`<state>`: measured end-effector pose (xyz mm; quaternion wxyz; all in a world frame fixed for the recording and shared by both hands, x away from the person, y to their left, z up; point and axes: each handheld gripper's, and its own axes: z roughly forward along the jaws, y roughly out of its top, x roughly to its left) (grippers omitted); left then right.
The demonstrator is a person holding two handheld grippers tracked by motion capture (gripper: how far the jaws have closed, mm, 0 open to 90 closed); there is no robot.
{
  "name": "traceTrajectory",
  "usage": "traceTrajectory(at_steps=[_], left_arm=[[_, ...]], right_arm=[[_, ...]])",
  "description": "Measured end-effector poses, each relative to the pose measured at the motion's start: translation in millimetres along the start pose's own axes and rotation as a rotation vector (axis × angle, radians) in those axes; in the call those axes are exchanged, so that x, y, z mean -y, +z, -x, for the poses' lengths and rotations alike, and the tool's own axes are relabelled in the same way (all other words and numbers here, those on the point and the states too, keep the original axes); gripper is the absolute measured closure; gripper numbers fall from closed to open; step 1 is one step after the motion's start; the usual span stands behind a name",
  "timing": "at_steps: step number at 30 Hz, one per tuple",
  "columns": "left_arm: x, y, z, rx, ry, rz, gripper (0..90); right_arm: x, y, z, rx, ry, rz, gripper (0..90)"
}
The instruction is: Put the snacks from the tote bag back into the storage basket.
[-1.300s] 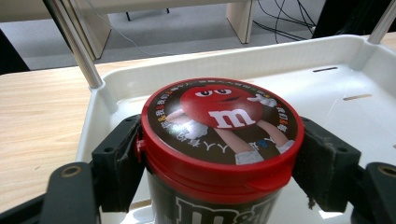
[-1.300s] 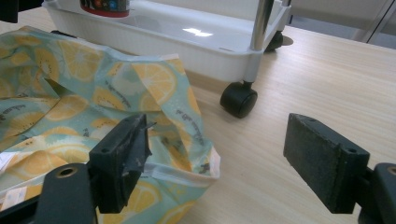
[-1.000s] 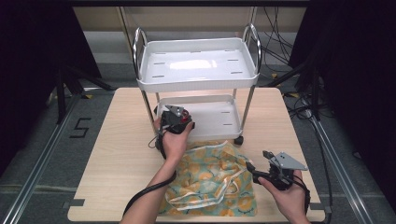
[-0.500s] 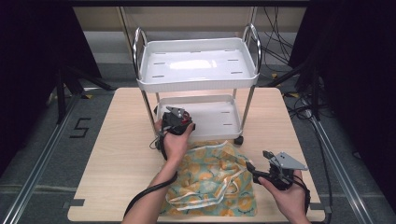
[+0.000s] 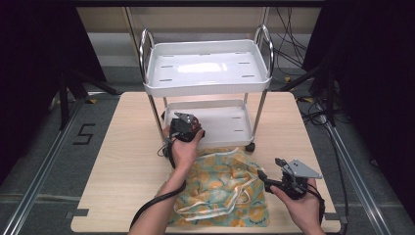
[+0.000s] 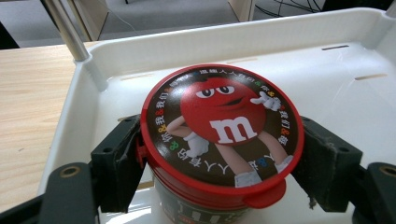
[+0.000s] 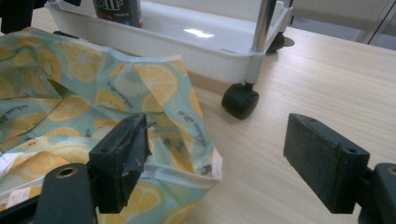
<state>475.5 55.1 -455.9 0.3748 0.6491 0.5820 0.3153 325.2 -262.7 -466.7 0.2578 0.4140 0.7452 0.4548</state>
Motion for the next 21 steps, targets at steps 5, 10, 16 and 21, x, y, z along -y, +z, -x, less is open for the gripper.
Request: traceTrajectory(at_steps=[5, 10, 16, 21], left_arm=[[0.5, 0.9, -1.7, 0.001, 0.004, -0.002, 23.9], [1.8, 2.4, -2.3, 0.002, -0.006, -0.001, 23.5], [1.0, 3.2, -1.4, 0.012, 0.001, -0.025, 22.7], [2.0, 5.1, -1.6, 0.037, -0.005, -0.046, 18.7]], right_arm=[[0.2, -0.1, 0.5, -0.005, -0.013, -0.008, 23.2], [0.4, -0.1, 0.6, -0.008, -0.018, -0.013, 23.2], [0.6, 0.9, -1.8, -0.019, 0.023, -0.014, 23.1], [0.8, 1.1, -3.2, -0.017, 0.019, -0.028, 22.9]])
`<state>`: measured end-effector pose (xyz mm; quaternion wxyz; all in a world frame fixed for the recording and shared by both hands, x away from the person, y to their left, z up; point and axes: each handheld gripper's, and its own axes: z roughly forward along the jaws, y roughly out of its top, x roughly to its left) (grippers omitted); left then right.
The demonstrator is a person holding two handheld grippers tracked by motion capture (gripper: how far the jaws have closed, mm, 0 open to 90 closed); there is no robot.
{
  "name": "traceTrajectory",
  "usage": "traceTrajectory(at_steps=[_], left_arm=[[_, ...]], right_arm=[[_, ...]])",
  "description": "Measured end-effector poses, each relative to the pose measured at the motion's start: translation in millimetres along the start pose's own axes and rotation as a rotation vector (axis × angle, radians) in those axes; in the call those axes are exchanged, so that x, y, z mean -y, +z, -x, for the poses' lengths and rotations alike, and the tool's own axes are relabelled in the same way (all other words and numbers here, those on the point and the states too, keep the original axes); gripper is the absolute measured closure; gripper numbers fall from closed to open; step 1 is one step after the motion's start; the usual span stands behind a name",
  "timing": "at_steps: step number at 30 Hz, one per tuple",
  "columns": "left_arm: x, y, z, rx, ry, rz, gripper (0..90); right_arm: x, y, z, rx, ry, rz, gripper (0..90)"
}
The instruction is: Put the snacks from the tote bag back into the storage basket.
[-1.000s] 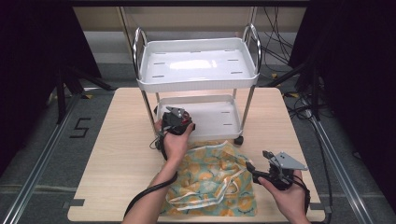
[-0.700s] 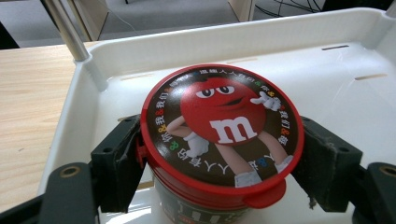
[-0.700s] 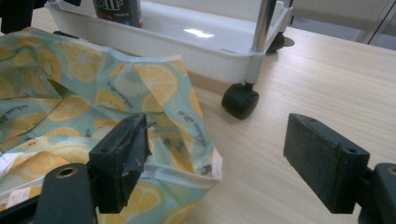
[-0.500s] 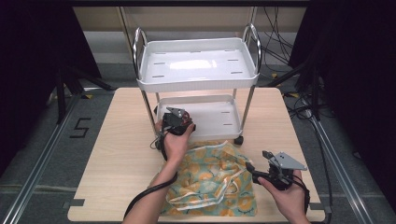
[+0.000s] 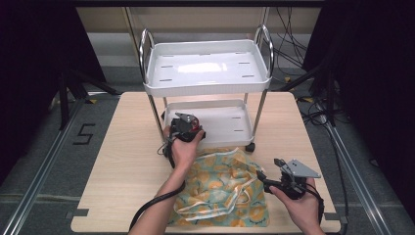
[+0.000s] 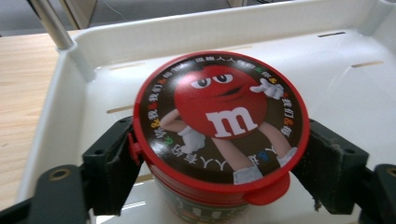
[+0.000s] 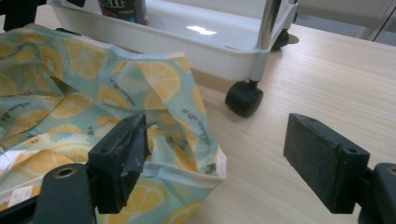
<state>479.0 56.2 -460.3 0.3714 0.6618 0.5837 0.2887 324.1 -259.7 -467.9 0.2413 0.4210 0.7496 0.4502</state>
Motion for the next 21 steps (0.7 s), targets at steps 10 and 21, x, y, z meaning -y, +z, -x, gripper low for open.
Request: traceTrajectory(at_steps=[10, 21], left_arm=[[0.2, -7.4, 3.7, -0.002, 0.007, 0.021, 14.7], [0.6, -22.7, 5.6, 0.017, 0.022, 0.019, 14.7]], right_arm=[[-0.2, 0.5, 2.7, -0.001, -0.036, 0.005, 22.8], [-0.1, -1.1, -0.1, 0.004, -0.004, -0.003, 22.7]])
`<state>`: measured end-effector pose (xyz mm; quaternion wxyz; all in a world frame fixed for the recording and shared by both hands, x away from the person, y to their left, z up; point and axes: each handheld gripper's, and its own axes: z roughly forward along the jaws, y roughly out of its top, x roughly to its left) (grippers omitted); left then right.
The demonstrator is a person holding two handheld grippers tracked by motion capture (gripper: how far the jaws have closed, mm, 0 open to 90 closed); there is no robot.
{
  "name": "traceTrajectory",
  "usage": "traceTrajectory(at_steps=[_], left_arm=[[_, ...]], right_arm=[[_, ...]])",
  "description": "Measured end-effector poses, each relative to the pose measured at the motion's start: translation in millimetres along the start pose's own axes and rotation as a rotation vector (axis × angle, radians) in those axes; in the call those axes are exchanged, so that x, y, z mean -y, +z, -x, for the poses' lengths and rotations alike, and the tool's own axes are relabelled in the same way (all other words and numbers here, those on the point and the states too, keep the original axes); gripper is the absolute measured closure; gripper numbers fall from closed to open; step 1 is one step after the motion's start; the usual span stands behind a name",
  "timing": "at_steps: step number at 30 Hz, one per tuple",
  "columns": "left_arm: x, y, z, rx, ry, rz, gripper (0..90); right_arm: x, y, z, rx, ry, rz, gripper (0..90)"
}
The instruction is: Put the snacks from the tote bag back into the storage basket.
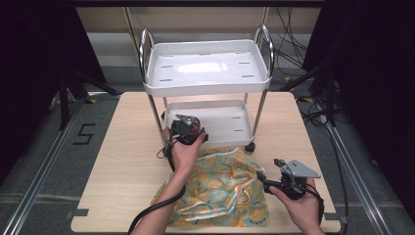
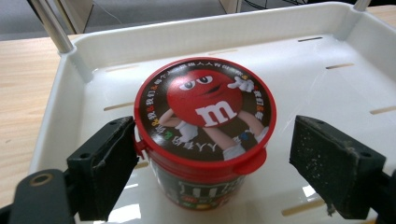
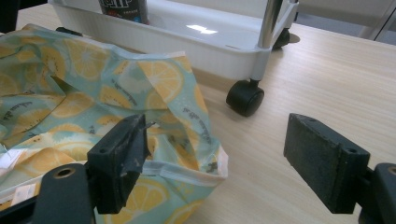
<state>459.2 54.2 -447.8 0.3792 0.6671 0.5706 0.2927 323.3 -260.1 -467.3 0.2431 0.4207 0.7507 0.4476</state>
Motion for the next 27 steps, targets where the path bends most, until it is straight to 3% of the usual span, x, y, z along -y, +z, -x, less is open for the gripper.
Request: traceTrajectory(at_steps=[4, 5, 8, 9, 12, 15, 17, 18, 19, 22, 27], left_arm=[[1.2, -4.2, -3.0, 0.003, -0.013, 0.000, 14.6], [1.1, -5.7, -3.3, 0.013, -0.016, 0.003, 14.6], [0.1, -12.3, -1.5, 0.019, -0.014, 0.015, 14.6], [0.3, -14.3, 0.4, 0.022, -0.041, 0.011, 14.6], [0.1, -19.4, -1.0, 0.024, -0.004, -0.006, 14.6], [1.4, -23.7, 0.9, 0.035, -0.015, 0.003, 14.6], [2.5, -26.5, 0.3, 0.041, -0.014, -0.006, 14.7], [3.2, -27.9, -0.2, 0.044, -0.015, -0.008, 14.7], [3.7, -29.5, -1.9, 0.037, 0.001, -0.019, 14.7], [5.8, -33.7, -4.1, 0.057, -0.004, -0.021, 14.8], [10.2, -42.1, -8.7, 0.053, 0.034, -0.026, 14.8]], right_arm=[[-0.2, -0.9, -0.8, 0.005, 0.013, -0.006, 22.7], [-0.3, 0.2, 0.8, 0.000, -0.006, 0.007, 22.7], [-0.4, 0.2, 0.3, 0.001, -0.002, 0.005, 22.7], [-0.7, 1.4, 3.1, -0.007, -0.034, 0.015, 22.7], [-0.8, 1.4, 2.8, -0.004, -0.034, 0.016, 22.7], [-0.3, -0.1, -0.8, 0.002, 0.008, 0.002, 22.7], [-0.2, 0.5, 1.0, 0.000, -0.008, 0.008, 22.7], [-0.1, -0.4, -0.5, 0.004, 0.009, -0.002, 22.7], [-0.1, -0.4, -0.3, 0.005, 0.007, -0.002, 22.7], [-0.2, -0.5, 0.9, 0.007, 0.001, 0.002, 22.7], [-0.3, -0.1, 0.2, 0.007, -0.001, 0.004, 22.7]])
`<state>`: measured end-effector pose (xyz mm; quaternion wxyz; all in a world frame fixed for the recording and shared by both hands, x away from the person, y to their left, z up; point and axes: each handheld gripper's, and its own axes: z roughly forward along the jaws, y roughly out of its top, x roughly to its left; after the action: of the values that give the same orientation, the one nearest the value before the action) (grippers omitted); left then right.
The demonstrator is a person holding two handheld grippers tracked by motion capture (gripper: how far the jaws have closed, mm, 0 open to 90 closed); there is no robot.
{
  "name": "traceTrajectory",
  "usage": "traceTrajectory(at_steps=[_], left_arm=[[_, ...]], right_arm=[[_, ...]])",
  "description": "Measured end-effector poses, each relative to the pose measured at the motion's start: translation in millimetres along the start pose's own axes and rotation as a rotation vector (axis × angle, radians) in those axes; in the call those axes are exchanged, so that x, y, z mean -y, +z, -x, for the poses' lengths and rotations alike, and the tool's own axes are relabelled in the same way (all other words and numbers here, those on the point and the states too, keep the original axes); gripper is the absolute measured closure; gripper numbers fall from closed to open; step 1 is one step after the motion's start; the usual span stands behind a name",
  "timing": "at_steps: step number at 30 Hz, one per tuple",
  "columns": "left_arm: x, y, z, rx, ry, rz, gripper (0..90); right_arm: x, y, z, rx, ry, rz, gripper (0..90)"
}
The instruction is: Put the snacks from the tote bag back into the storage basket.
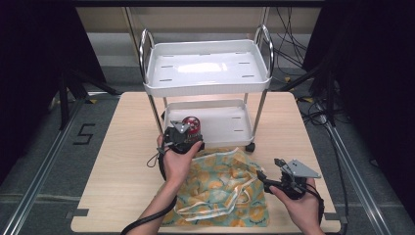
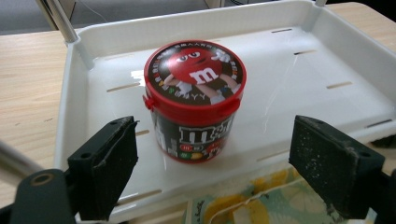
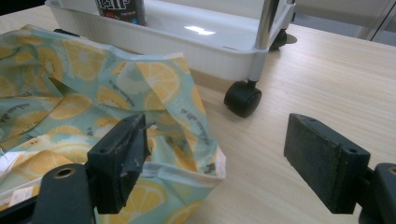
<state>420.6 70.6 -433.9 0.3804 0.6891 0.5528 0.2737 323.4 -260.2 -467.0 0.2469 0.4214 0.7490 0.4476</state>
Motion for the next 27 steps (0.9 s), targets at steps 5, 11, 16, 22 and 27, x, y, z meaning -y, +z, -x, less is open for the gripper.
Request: traceTrajectory(at_steps=[5, 11, 16, 22, 27], left_arm=[[4.3, -8.2, -3.6, 0.023, -0.014, -0.003, 14.9], [9.6, -17.2, -4.3, 0.039, 0.004, -0.002, 14.9], [12.3, -23.8, -2.9, 0.064, -0.009, 0.023, 14.9], [15.7, -30.3, -2.8, 0.070, 0.000, 0.019, 14.9], [20.1, -36.7, -3.9, 0.081, 0.008, 0.026, 14.9]], right_arm=[[0.0, 0.6, -0.4, -0.005, 0.008, -0.002, 22.7], [0.0, 2.1, 0.9, -0.008, -0.029, 0.006, 22.6], [-0.5, 2.0, 0.6, -0.010, -0.020, 0.012, 22.6], [-0.7, 2.3, -0.2, -0.008, -0.008, 0.017, 22.6], [-0.2, 1.4, -0.4, -0.005, -0.009, 0.003, 22.6]])
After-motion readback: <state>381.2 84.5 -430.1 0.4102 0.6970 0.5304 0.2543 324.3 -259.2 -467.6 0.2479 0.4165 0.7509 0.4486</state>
